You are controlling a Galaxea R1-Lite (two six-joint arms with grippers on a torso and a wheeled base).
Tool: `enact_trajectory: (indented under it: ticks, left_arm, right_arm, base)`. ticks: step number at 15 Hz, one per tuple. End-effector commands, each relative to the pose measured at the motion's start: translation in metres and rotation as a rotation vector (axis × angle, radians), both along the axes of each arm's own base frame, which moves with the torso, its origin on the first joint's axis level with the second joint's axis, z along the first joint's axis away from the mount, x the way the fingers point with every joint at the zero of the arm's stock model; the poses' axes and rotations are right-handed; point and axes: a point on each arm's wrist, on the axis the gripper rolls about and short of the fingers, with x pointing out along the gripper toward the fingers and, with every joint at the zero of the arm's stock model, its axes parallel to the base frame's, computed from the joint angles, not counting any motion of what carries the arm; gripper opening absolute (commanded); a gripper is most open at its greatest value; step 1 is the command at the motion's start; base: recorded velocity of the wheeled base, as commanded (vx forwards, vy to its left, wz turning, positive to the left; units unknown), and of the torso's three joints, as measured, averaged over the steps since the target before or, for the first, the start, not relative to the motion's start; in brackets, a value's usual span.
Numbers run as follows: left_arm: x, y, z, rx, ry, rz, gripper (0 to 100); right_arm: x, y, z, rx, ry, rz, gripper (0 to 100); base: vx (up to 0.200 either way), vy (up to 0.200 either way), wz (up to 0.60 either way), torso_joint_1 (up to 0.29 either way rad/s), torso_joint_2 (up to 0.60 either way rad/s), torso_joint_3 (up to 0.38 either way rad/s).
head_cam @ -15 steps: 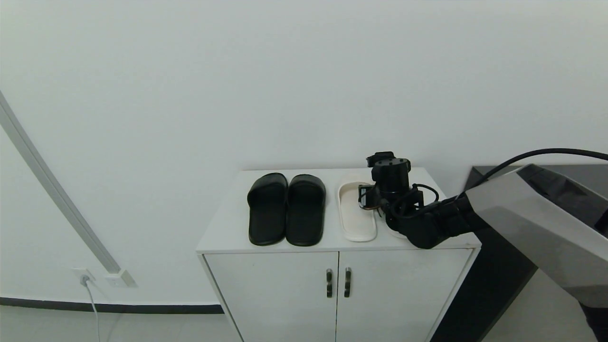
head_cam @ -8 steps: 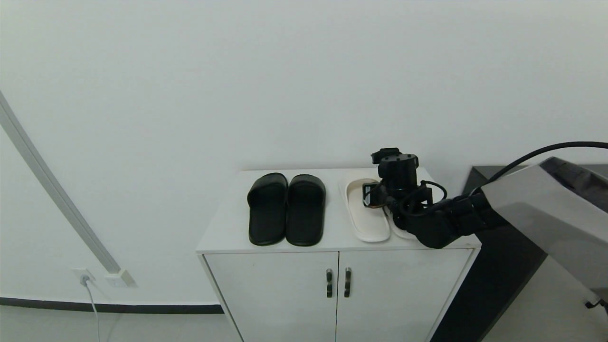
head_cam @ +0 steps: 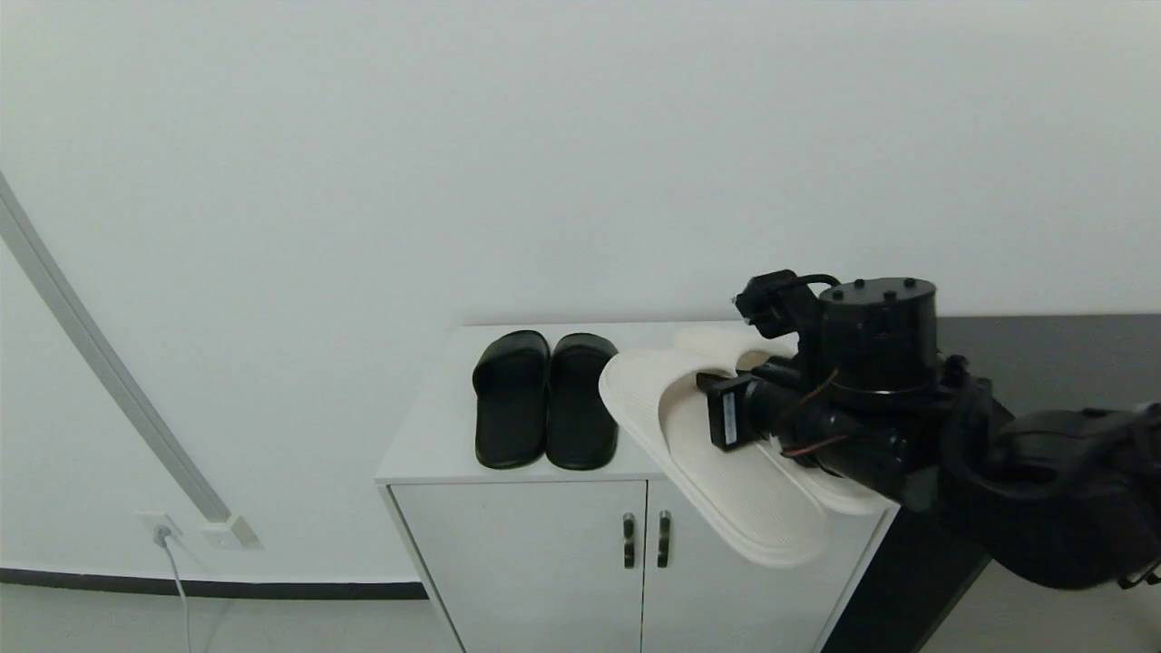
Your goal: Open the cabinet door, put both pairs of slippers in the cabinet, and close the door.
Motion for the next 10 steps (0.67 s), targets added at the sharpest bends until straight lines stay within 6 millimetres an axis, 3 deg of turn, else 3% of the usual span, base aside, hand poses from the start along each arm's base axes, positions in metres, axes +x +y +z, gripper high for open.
enact_trajectory:
  ticks: [1,10]
  left_arm:
    - [0.0,0.0,0.0,0.001,-0.001,0.0,0]
    - [0.0,0.0,0.0,-0.001,0.002,0.0,0]
  right_arm:
    - [-0.044,-0.019,0.022,0.047,-0.032,0.116,0]
    - [-0.054,-0.009,0.006,0.021,0.013,0.202,0]
  base:
    - [0.0,0.0,0.0,0.0,0.0,0.0]
    - [0.0,0.0,0.0,0.0,0.0,0.0]
